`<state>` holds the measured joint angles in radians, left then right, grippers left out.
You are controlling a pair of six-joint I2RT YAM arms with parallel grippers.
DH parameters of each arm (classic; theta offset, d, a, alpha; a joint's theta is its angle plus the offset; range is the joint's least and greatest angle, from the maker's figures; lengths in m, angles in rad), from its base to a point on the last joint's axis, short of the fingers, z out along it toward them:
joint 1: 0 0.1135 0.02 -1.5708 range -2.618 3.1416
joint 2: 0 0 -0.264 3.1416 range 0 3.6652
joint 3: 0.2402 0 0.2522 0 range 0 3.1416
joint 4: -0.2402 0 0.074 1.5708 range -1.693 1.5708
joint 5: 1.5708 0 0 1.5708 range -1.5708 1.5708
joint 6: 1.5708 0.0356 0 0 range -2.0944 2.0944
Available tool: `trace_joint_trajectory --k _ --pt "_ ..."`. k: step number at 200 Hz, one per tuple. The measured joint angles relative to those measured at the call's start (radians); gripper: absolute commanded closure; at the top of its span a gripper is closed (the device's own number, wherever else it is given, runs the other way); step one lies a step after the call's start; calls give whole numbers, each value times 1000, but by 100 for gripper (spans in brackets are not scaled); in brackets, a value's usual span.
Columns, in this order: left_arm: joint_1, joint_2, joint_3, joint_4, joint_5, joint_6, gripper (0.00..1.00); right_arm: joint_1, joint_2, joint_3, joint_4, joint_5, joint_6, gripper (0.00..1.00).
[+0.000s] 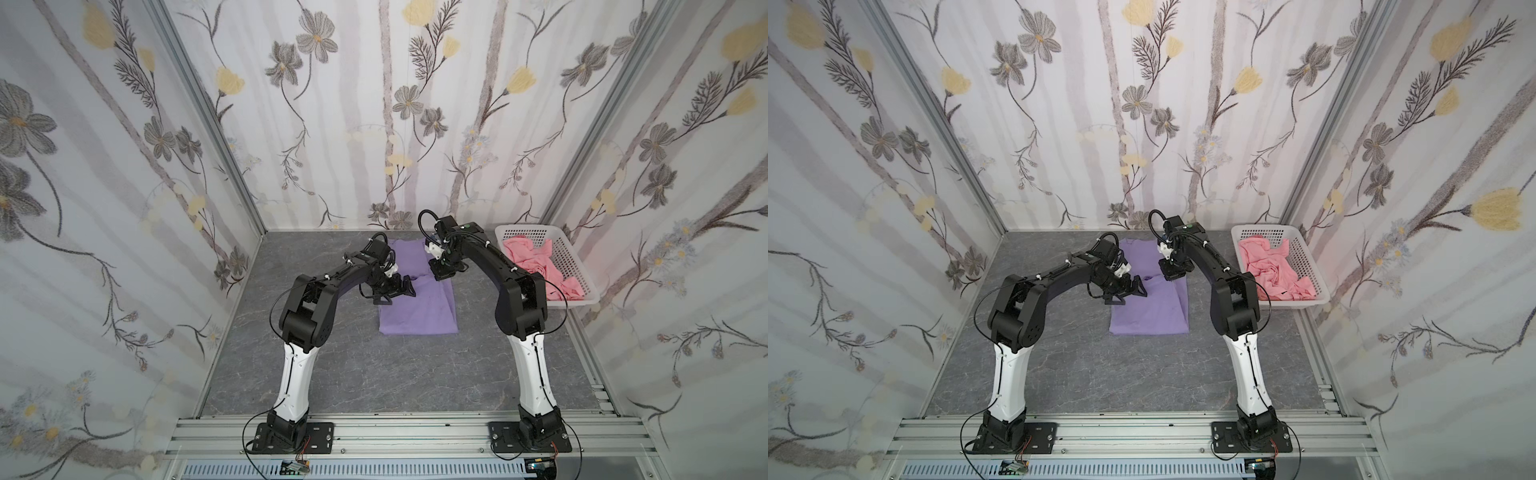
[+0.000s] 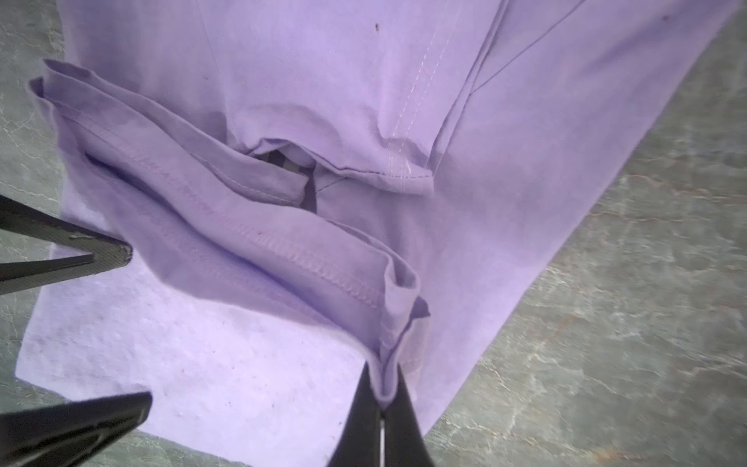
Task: Fold and stack t-shirts
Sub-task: Smooth out the T-shirt at the center of the board.
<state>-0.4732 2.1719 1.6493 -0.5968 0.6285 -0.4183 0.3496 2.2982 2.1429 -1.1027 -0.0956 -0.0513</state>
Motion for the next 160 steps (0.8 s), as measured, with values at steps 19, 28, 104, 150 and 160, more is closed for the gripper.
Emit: trace_joint_trajectory --k 19,28,104,150,160 --pt "-1 0 0 2 0 0 0 0 -8 -19 0 32 13 99" --pt "-1 0 0 2 0 0 0 -1 -3 -26 -1 46 18 89" --pt "4 -125 92 -68 -69 53 0 -14 89 24 -5 97 52 61" --pt "20 -283 -90 -68 -165 82 0 -14 -78 -158 27 79 51 61" --pt "18 -319 -184 -48 -172 81 0 -14 -144 -263 46 64 51 62"
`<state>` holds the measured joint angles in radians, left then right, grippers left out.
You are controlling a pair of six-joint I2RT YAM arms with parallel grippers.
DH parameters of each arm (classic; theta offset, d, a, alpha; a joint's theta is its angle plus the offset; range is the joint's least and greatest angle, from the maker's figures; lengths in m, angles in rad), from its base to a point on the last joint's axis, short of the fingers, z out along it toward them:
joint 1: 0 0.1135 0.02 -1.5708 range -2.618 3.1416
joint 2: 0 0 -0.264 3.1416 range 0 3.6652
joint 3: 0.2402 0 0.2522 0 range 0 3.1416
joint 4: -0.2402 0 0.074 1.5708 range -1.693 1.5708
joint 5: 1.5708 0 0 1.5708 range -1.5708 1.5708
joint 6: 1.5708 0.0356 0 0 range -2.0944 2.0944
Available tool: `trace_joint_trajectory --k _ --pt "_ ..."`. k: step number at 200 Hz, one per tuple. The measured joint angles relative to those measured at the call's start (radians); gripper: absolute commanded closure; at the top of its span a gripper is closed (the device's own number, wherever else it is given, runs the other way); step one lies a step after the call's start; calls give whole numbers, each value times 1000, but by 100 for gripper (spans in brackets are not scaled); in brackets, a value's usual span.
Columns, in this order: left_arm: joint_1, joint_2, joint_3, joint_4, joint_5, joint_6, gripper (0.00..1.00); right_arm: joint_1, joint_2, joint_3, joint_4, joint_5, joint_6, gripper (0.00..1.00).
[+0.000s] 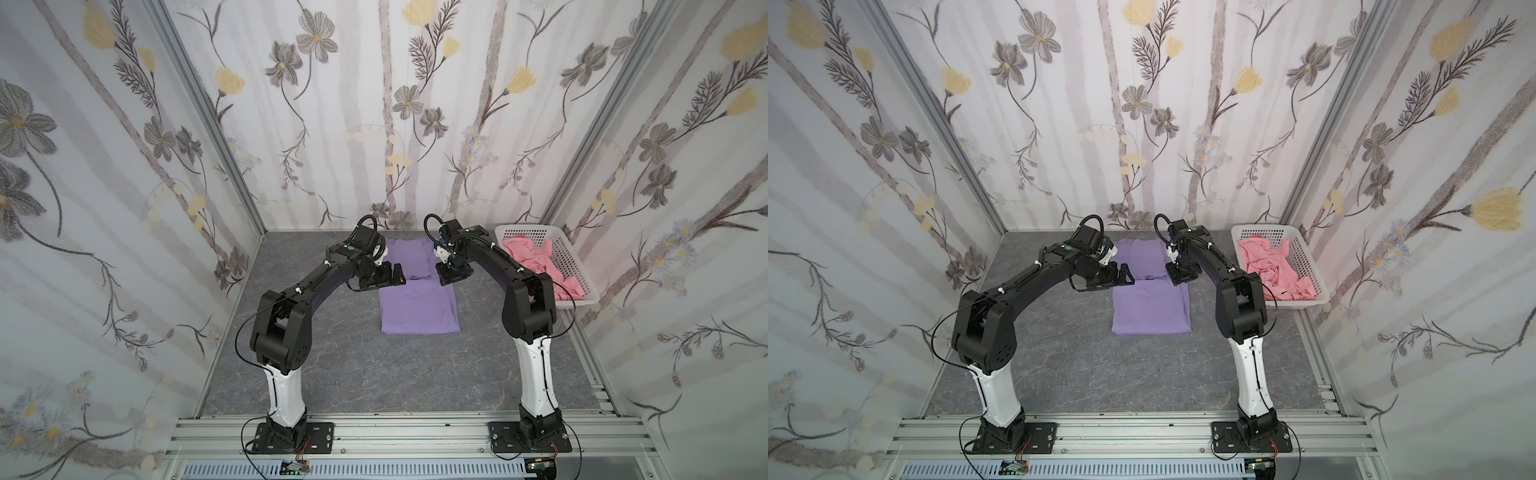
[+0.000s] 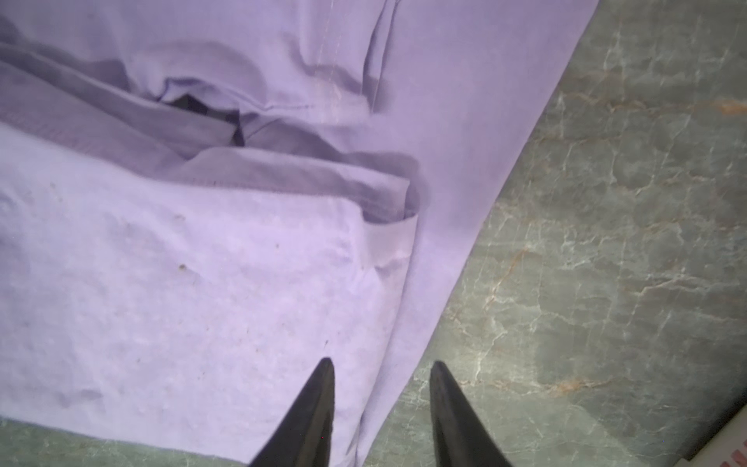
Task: Fold and stack t-shirts
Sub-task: Smooth out the T-shirt at the center of the board, then fold the T-shirt.
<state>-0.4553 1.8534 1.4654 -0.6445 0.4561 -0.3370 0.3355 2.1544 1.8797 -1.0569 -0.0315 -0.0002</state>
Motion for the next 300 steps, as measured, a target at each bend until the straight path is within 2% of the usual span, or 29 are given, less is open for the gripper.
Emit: trace_joint_trajectory --k 5,17,24,53,102,117,149,300 --pt "-2 -14 -42 5 -4 0 0 0 -30 -49 8 -6 0 64" --pt "-6 -52 -159 43 -11 -5 0 0 -108 -181 43 -27 1 78" --pt "-8 -75 -222 67 -12 -12 0 0 -147 -247 61 -37 1 81" --pt "-10 -114 -369 174 -16 -53 0 -3 -248 -451 130 -93 8 81" --pt "-15 -78 -435 331 10 -111 0 -8 -304 -621 233 -137 27 85" --pt "-19 -69 -438 377 19 -128 0 -17 -304 -646 256 -145 27 82" --pt "-25 -66 -440 403 27 -140 0 -30 -308 -676 287 -149 37 58" --pt "-27 -29 -405 408 69 -142 0 -38 -307 -754 411 -347 80 57"
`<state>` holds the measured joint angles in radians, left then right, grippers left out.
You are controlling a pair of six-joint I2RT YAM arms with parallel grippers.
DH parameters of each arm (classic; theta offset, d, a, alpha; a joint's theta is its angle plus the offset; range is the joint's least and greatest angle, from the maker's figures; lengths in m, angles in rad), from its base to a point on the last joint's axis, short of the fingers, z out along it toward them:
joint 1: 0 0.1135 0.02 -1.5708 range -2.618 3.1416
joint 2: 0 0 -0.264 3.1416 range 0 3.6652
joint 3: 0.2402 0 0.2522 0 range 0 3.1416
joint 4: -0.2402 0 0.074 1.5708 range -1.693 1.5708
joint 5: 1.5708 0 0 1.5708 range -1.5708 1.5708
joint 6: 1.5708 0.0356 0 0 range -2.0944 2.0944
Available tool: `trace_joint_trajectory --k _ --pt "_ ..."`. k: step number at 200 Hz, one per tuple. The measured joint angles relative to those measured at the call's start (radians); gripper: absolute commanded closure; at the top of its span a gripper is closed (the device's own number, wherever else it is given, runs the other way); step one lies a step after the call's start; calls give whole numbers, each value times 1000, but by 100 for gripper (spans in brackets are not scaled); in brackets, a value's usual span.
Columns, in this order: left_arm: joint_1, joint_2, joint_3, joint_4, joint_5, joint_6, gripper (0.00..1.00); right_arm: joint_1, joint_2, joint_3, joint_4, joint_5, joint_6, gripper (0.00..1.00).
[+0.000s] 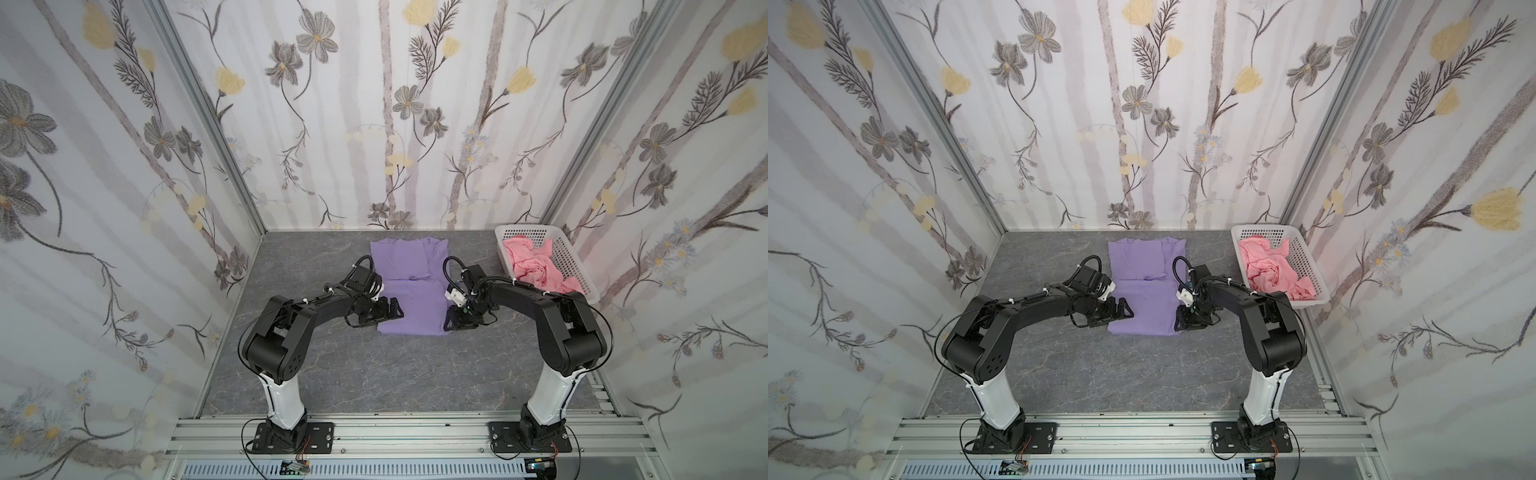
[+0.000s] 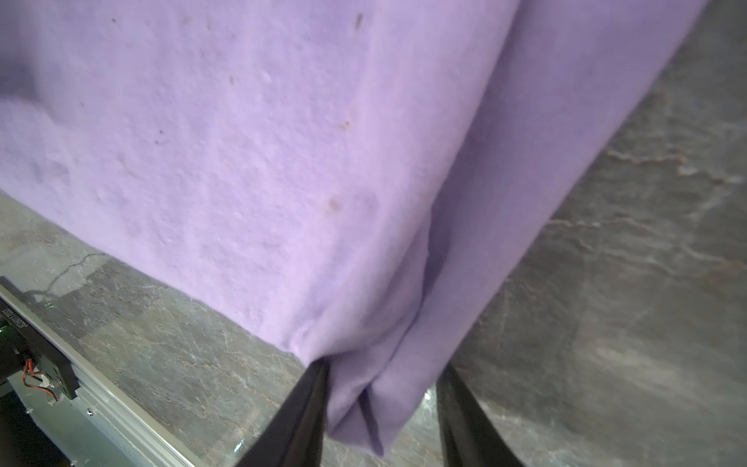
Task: Fold and stack t-shirts
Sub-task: Fold the T-shirt.
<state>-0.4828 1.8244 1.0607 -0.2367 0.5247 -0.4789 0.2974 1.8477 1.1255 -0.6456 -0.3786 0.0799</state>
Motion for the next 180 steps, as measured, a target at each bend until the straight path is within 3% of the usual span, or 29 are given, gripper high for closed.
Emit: trace_joint_trajectory --k 7,33,121,134,154,180 --pt "0 0 0 0 0 0 0 2 0 0 4 -2 0 62" --pt "0 0 0 -2 0 0 0 6 11 -1 17 -7 3 100" --pt "-3 -49 -77 34 11 3 2 14 5 -5 19 6 25 100" --pt "-4 -62 -97 42 11 -2 15 14 3 -5 18 8 26 100" --pt "-5 -73 -129 34 10 -19 58 16 -2 -7 18 10 34 100" --pt "-9 -69 -141 8 4 -27 68 16 -9 -7 18 11 46 100"
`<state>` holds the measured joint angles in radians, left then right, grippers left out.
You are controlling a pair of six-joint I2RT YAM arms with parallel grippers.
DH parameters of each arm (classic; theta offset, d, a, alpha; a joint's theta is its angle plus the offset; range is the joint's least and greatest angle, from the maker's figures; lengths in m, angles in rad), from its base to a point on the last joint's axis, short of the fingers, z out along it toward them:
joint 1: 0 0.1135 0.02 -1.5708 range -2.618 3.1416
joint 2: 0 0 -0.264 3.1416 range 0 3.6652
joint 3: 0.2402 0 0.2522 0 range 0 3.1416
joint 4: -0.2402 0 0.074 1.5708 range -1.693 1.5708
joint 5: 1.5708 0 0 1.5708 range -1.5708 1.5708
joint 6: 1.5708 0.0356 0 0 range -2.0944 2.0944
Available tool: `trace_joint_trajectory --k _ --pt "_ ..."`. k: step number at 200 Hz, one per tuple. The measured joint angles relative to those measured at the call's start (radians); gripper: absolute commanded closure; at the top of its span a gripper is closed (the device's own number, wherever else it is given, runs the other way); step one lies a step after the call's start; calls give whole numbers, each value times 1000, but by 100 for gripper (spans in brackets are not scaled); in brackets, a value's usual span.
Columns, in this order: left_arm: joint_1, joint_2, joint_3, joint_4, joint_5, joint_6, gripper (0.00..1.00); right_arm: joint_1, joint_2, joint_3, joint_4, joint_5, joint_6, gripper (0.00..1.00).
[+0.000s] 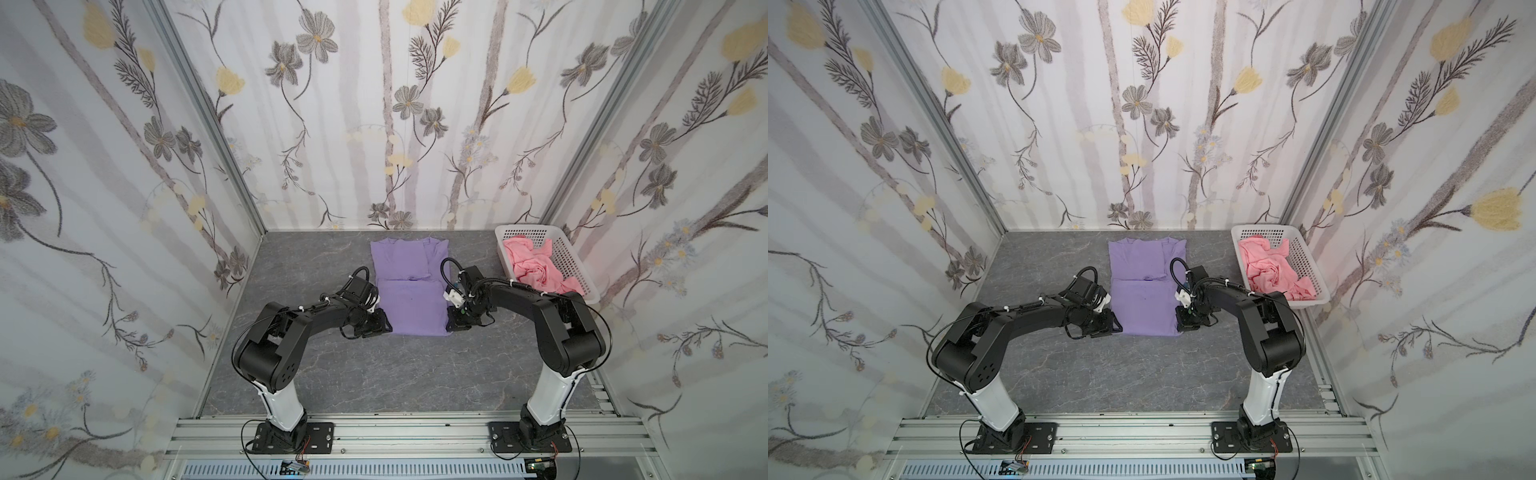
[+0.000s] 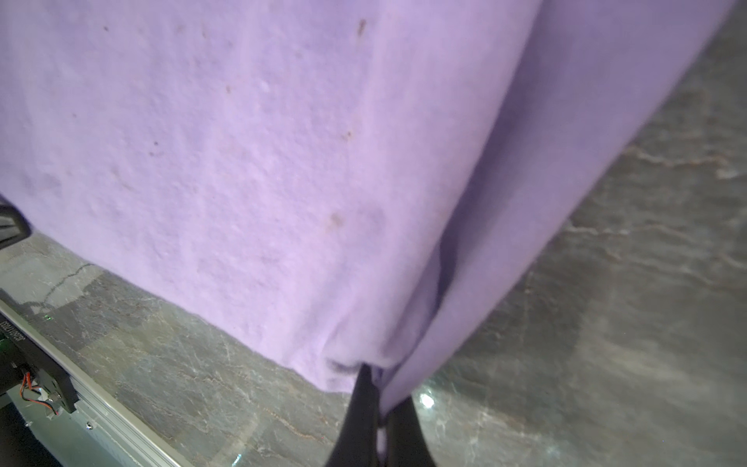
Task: Fold and stack t-shirts
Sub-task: Fold the T-shirt.
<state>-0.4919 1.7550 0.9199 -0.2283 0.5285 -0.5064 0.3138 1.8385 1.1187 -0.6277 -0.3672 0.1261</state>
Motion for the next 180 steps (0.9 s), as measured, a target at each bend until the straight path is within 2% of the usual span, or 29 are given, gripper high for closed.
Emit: trace_joint_trajectory --k 10,28,54,106,139,180 --pt "-1 0 0 -2 0 -3 75 0 -3 0 -1 0 5 100" --pt "-2 0 0 -7 0 -6 94 0 -12 -2 -3 0 5 100" --pt "-4 -14 2 -18 3 -6 100 5 -53 -21 -4 -11 10 100" --pt "-18 -147 29 -137 6 -5 100 69 -283 -105 -64 -62 40 100" --pt "-40 -312 30 -278 0 6 100 108 -448 -164 -140 -99 82 100" --pt "-42 -545 68 -455 -63 -7 100 116 -631 -220 -226 -129 138 100"
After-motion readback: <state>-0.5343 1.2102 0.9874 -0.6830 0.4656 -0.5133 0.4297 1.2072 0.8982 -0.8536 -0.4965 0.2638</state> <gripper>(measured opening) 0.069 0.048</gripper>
